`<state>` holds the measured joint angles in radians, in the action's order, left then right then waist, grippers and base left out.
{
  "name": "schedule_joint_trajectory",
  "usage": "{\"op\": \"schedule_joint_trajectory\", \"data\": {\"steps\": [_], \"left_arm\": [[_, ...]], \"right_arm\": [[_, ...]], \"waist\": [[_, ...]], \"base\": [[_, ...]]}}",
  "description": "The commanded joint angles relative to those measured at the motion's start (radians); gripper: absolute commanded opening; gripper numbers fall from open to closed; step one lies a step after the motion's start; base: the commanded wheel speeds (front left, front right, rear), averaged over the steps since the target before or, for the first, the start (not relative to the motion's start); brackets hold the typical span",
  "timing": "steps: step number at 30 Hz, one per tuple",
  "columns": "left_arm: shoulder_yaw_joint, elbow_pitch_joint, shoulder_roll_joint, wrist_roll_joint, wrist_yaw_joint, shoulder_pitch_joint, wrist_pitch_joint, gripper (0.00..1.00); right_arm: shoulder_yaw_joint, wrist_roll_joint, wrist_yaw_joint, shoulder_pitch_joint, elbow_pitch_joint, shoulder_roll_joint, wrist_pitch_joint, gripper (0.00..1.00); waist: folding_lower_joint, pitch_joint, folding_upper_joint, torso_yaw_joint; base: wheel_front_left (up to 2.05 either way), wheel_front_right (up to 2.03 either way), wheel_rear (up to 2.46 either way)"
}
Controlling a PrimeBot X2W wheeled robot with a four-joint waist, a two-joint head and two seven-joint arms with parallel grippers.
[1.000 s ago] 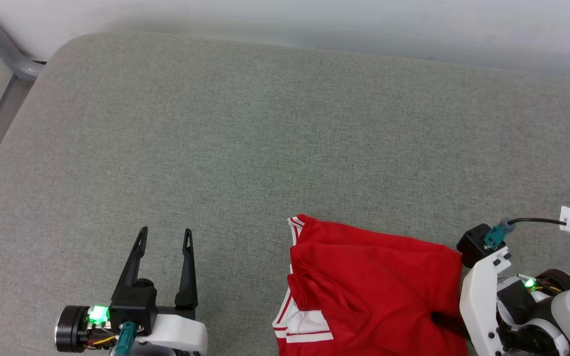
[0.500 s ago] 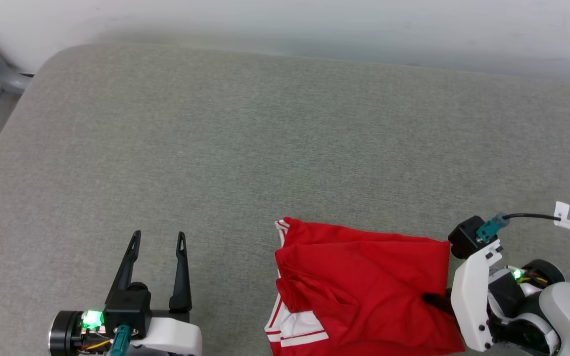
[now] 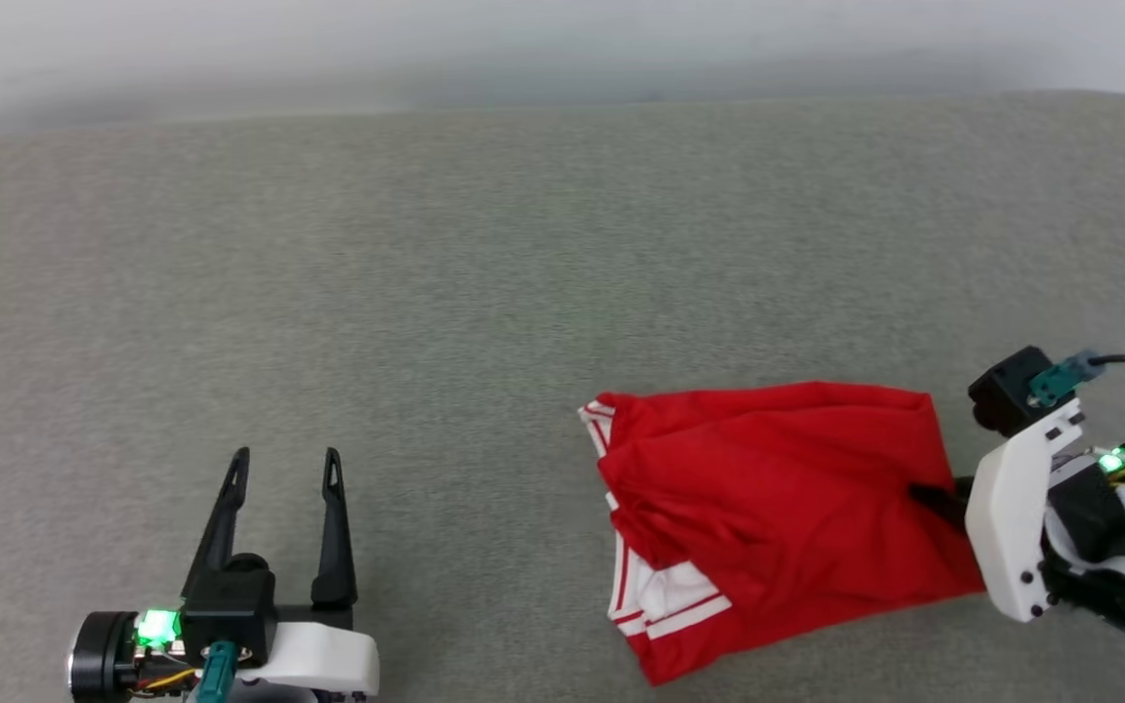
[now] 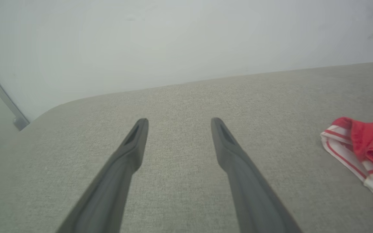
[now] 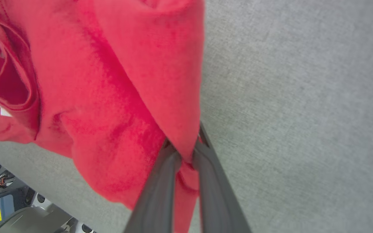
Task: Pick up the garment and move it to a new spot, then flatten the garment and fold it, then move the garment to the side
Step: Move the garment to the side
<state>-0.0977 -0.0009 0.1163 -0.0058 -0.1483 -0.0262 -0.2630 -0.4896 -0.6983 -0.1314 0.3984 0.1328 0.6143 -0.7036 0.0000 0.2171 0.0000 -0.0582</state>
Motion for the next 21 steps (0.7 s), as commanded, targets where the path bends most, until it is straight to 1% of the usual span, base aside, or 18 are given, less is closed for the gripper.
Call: {"op": "schedule_joint_trajectory", "data": {"steps": [1,5,10,16,21], "left_arm": [[0.002,-0.007,0.007,0.000,0.000,0.014,-0.002,1.00],[0.008,-0.017,0.022,0.007,0.001,0.032,-0.002,1.00],[0.008,-0.027,0.033,0.012,0.000,0.050,-0.002,1.00],[-0.002,-0.054,0.054,0.022,0.003,0.087,-0.002,1.00],[-0.004,-0.080,0.072,0.031,-0.003,0.126,-0.002,1.00]], "right_arm": [[0.015,0.006,0.002,0.024,0.002,0.015,0.015,0.00],[0.049,0.014,0.002,0.050,0.015,0.030,0.055,0.00],[0.093,0.029,0.002,0.083,0.040,0.039,0.087,0.00],[0.196,0.074,0.002,0.138,0.109,0.067,0.117,0.00],[0.322,0.129,0.002,0.181,0.185,0.107,0.122,0.00]], "waist": [[0.0000,0.028,0.0000,-0.062],[0.0000,0.056,0.0000,-0.105],[0.0000,0.088,0.0000,-0.125],[0.0000,0.157,0.0000,-0.120],[0.0000,0.235,0.0000,-0.106]], "base": [[0.00,0.00,0.00],[0.00,0.00,0.00],[0.00,0.00,0.00],[0.00,0.00,0.00],[0.00,0.00,0.00]]}}
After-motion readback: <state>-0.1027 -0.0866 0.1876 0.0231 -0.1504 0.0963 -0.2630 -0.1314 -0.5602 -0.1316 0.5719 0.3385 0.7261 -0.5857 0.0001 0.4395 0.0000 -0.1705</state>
